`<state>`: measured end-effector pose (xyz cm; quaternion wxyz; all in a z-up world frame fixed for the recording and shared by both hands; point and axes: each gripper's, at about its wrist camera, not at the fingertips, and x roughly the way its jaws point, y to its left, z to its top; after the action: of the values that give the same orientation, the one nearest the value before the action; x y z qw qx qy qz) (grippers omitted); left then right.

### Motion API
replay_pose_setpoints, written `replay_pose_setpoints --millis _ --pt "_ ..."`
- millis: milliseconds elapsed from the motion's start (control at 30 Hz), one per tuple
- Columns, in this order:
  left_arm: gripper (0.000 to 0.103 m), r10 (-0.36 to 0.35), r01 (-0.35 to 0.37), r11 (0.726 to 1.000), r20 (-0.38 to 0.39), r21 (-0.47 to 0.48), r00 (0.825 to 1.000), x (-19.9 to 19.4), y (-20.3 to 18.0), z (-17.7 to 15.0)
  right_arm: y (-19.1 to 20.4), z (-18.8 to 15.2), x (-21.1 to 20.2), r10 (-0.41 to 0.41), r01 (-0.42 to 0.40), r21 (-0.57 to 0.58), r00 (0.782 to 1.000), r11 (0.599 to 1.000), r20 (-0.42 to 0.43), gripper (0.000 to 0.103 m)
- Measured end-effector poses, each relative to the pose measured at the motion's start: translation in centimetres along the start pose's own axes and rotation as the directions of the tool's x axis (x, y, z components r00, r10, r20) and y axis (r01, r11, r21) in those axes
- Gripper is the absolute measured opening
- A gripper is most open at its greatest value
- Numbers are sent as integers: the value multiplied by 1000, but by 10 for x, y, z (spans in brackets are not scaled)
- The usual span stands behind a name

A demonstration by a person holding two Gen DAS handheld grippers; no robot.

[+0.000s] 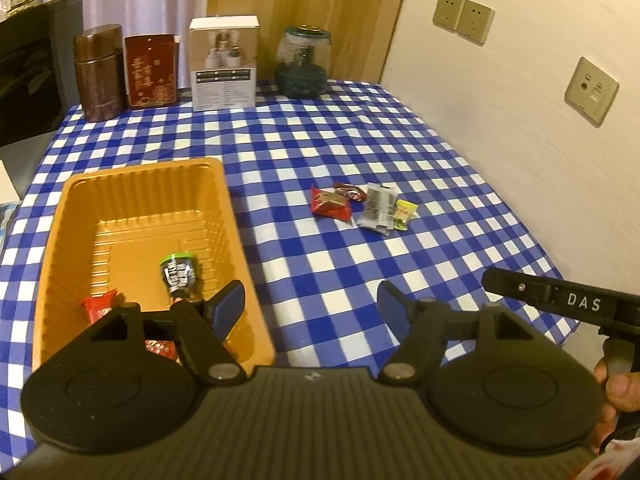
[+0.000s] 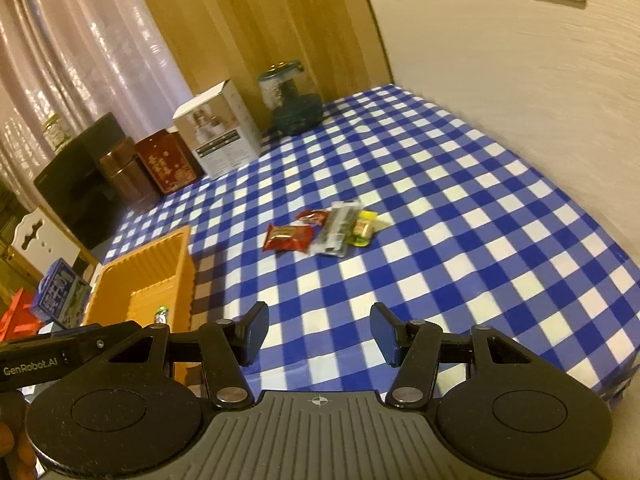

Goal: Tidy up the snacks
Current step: 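Move both open tools back toward the snack pile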

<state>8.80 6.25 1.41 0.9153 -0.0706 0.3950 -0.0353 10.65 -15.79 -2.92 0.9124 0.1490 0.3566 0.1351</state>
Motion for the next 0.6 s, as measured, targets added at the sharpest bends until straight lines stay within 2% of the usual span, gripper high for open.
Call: replay_pose_setpoints --millis 600 --pt "72 -26 26 999 -9 33 1000 35 -22 24 -26 17 27 -36 36 2 999 999 -1 56"
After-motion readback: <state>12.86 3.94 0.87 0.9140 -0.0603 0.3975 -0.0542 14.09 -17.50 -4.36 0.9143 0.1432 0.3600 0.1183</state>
